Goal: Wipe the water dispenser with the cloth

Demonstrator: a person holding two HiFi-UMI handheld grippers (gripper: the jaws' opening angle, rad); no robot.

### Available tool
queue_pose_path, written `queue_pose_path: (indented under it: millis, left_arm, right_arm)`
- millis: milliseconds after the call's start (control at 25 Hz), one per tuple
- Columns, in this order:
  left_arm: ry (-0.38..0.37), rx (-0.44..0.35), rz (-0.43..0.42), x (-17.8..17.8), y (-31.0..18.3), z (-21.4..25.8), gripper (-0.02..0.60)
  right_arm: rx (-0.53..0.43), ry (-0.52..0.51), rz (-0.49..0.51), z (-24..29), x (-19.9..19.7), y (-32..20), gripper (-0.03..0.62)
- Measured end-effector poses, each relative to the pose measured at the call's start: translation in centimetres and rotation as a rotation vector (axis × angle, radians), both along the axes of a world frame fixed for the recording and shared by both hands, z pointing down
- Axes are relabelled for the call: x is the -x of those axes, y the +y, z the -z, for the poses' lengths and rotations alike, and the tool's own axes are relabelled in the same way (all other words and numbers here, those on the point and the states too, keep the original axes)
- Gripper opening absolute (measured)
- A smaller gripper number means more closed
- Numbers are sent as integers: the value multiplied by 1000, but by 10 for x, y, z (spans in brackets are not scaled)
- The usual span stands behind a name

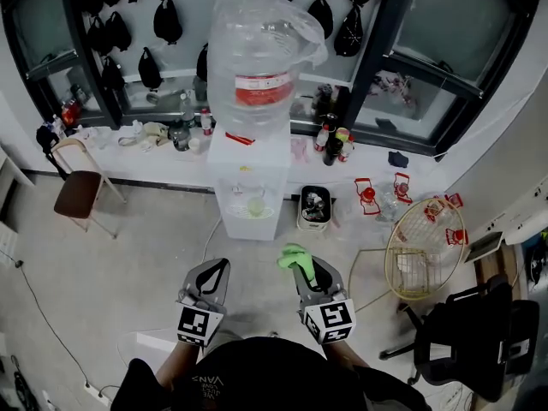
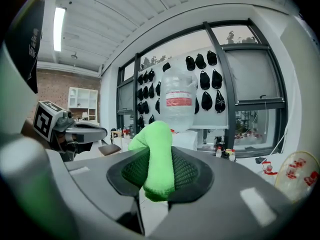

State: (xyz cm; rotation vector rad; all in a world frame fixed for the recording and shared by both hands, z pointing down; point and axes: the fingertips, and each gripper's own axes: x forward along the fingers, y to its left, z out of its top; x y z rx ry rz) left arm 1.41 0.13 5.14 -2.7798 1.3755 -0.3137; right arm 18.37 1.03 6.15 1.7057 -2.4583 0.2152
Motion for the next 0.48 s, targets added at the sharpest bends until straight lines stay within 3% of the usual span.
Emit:
queue_pose_path:
  millis: [280,480]
  left_arm:
    - [4,-21,18,7,-2,4,2]
    - [-4,-89,14,13,-7,5,2]
  right_arm:
    - [17,1,6,0,0,4,112]
    - [20,-7,3,3,1,3,112]
